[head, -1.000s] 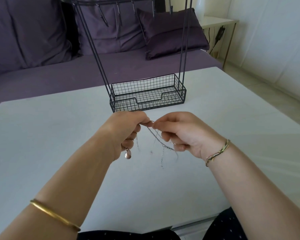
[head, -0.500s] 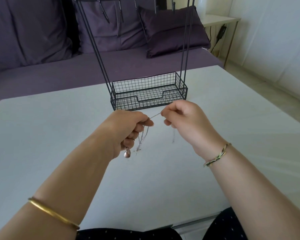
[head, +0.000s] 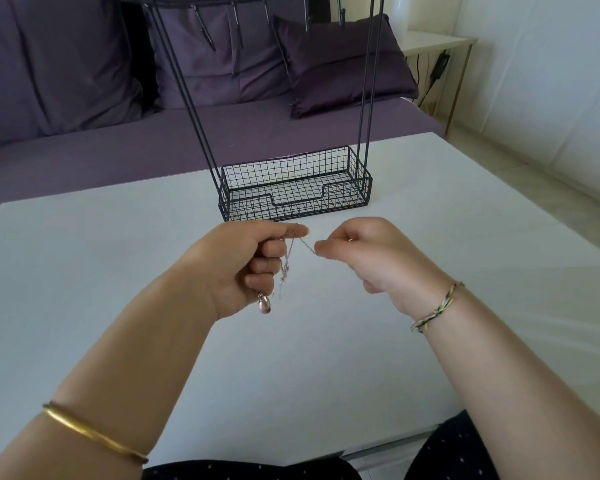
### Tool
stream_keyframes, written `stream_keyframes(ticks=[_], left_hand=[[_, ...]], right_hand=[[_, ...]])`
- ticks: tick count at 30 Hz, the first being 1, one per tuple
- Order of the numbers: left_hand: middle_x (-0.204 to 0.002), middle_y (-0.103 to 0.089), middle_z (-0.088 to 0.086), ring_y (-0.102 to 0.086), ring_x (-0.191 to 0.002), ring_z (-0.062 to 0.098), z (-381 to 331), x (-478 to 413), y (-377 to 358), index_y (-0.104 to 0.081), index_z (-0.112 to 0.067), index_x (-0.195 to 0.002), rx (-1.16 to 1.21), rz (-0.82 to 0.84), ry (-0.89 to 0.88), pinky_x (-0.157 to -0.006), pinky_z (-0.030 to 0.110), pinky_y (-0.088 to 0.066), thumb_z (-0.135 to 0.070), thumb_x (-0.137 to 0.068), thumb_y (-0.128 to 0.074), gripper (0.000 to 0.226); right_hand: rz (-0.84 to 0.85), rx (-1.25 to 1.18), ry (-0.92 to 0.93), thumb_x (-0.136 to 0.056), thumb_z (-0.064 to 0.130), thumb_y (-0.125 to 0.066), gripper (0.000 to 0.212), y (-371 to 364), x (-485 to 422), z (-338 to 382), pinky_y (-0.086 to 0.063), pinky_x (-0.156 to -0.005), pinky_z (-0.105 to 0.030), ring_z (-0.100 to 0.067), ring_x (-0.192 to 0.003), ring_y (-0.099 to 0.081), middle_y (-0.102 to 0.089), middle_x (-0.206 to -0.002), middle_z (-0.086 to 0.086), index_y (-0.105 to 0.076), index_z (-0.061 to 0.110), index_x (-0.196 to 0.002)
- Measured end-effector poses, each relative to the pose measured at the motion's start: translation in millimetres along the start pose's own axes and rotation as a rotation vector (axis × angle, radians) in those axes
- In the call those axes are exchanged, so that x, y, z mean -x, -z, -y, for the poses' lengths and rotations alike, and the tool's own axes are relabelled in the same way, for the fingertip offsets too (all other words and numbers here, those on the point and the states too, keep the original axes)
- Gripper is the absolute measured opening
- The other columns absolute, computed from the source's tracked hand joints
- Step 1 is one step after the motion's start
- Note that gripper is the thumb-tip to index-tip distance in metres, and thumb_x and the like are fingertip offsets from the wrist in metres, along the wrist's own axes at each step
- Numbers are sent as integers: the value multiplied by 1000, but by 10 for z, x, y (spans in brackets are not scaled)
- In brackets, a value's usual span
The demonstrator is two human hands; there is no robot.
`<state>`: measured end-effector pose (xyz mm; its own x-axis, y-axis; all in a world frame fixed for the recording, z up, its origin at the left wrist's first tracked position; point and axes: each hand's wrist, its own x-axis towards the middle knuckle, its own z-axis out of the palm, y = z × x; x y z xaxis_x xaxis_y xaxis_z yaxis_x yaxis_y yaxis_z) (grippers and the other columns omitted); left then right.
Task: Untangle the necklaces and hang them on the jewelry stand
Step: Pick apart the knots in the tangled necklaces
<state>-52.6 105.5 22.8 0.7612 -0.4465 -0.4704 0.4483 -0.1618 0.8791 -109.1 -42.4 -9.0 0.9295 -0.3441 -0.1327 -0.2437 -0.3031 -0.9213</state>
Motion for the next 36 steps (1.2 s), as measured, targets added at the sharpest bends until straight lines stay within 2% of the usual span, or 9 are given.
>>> stream_keyframes(ticks=[2,4,7,11,14,19,26,31,36], left_hand=[[-49,-31,-8,-22,-40,4,-15,10,-2,-67,-9,-99,27,27,12,-33,13,-15,-16,-95,-47,22],[-49,-30,-8,-22,-39,4,-28,25,-6,-68,-9,-100,49,48,21,-32,13,-15,-16,-94,-49,21],[-48,-29,-8,-21,-39,4,-41,45,-7,-68,-8,-104,74,86,32,-31,12,-15,-14,-94,-47,24],[-47,-26,-8,-19,-39,3,-47,59,2,-69,-10,-105,85,128,40,-31,12,-13,-12,-93,-41,30],[-45,-24,-9,-17,-39,4,-51,64,13,-68,-10,-108,84,131,36,-33,13,-10,-11,-92,-38,34],[-47,-23,-8,-16,-39,5,-50,63,12,-65,-9,-110,50,99,39,-34,12,-10,-11,-90,-38,34],[-51,-27,-6,-18,-39,5,-20,47,-15,-62,-8,-89,-98,33,19,-34,13,-11,-14,-91,-47,16],[-49,-32,-6,-21,-43,7,-8,57,-24,-58,-11,-80,-139,-2,-16,-34,15,-15,-13,-89,-55,10],[-48,-33,-6,-22,-42,7,-10,47,-28,-54,-15,-75,-137,-23,-22,-34,15,-15,-13,-87,-56,13]], right_hand=[[29,-54,-13,-82,22,-67,11,-21,-4,3,-20,-36,-17,-6,-34,-28,-34,-42,12,-63,12,-86],[99,-123,-22,-84,19,-66,20,-40,4,17,-19,-40,-19,-9,-41,-26,-33,-53,7,-64,19,-103],[236,-207,-24,-87,14,-62,30,-90,25,38,-17,-39,-17,-8,-39,-22,-27,-49,6,-61,26,-114],[204,-212,-4,-89,16,-60,9,-135,23,40,-17,-40,-16,-9,-40,-19,-24,-48,5,-65,22,-86],[97,-211,-3,-87,14,-59,14,-107,-3,23,-19,-39,-18,-9,-38,-21,-27,-50,4,-65,17,-75],[-96,-295,12,-87,12,-55,17,-57,-32,12,-21,-40,-19,-9,-39,-22,-27,-47,7,-65,16,-74],[-226,-352,71,-91,12,-52,22,-49,-49,10,-21,-38,-18,-9,-37,-22,-28,-39,12,-63,16,-73],[-173,-308,-11,-91,11,-51,18,-25,-39,8,-25,-39,-19,-8,-38,-25,-32,-48,8,-64,18,-79],[-105,-151,-19,-88,13,-49,9,-71,-13,12,-44,-46,-27,-10,-38,-38,-46,-59,3,-58,14,-87]])
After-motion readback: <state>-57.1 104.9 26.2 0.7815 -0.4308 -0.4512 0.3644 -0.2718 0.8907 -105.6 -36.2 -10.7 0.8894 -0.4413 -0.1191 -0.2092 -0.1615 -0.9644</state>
